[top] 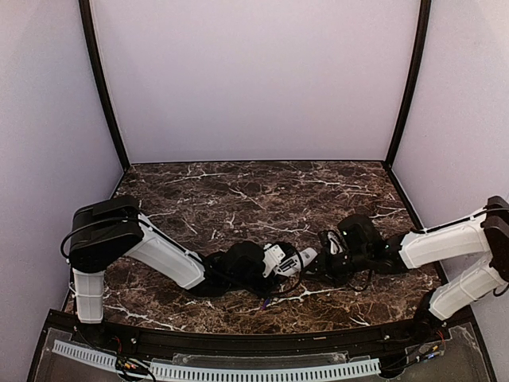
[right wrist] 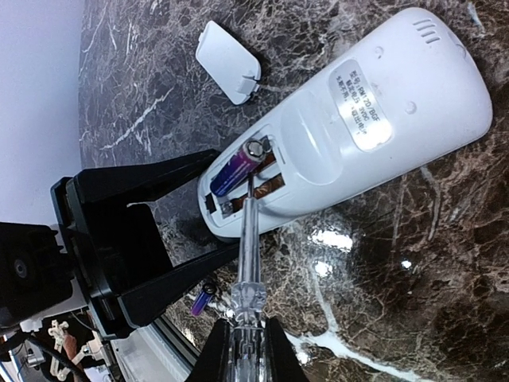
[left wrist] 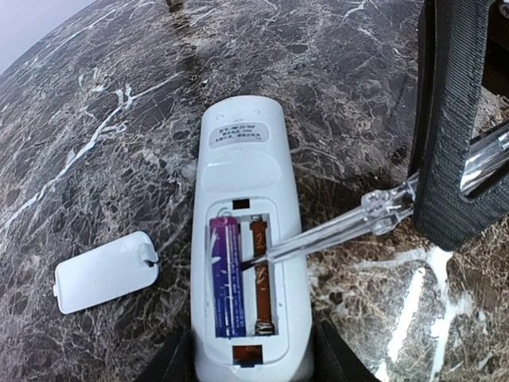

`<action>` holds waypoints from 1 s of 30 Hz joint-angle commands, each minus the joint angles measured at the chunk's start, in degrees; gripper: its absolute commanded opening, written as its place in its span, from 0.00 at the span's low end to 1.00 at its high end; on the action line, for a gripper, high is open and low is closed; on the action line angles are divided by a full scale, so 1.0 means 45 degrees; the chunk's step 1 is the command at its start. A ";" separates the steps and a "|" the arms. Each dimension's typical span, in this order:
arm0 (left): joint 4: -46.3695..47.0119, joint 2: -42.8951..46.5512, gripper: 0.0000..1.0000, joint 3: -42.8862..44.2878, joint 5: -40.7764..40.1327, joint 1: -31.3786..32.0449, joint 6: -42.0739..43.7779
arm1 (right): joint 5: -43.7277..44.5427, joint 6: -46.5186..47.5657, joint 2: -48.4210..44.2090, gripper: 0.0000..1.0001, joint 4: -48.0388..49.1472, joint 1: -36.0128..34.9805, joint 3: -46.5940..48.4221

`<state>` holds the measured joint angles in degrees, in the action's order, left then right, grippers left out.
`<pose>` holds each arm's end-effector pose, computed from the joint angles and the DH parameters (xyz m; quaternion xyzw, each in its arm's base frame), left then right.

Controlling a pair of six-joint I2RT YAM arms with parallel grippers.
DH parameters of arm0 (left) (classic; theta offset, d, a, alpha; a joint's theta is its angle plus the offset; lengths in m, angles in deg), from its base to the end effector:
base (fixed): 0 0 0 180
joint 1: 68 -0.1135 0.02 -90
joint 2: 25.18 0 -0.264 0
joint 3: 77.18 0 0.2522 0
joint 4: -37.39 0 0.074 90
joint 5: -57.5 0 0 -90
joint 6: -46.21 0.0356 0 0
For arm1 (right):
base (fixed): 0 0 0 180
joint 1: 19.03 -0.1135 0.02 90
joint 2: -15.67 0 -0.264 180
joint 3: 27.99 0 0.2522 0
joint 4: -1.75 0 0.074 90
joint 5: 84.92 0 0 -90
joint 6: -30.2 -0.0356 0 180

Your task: Unload the batteries from the remote control

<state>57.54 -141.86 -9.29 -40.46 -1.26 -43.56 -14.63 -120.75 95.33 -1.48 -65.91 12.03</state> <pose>0.1627 -0.3661 0.1073 0.4438 0.7351 -0.2292 0.4584 0.1591 0.1875 0.1392 0.0427 0.9047 0.4107 0.1052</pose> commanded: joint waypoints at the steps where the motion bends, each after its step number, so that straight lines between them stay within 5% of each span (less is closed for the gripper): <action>1: 0.0157 -0.0221 0.00 0.0575 0.1093 0.0296 0.0491 | 0.1888 0.0591 0.0951 0.00 -0.3755 0.0028 0.1006; 10: 0.0127 -0.0128 0.00 0.0614 0.0982 0.0296 0.0602 | 0.1653 0.1610 0.0619 0.00 -0.6646 -0.0092 0.2541; 25: 0.0308 -0.0143 0.00 0.0537 0.1301 0.0286 0.0679 | 0.0005 0.2277 0.0887 0.00 -0.4298 -0.0111 0.2591; 30: 0.0058 -0.0049 0.00 0.0554 0.1504 0.0298 0.0892 | 0.0370 0.3931 0.0976 0.00 -0.7011 -0.0111 0.4243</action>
<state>56.71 -141.86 -8.59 -40.24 -1.26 -42.16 -14.13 -108.90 96.90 -25.66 -66.23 26.24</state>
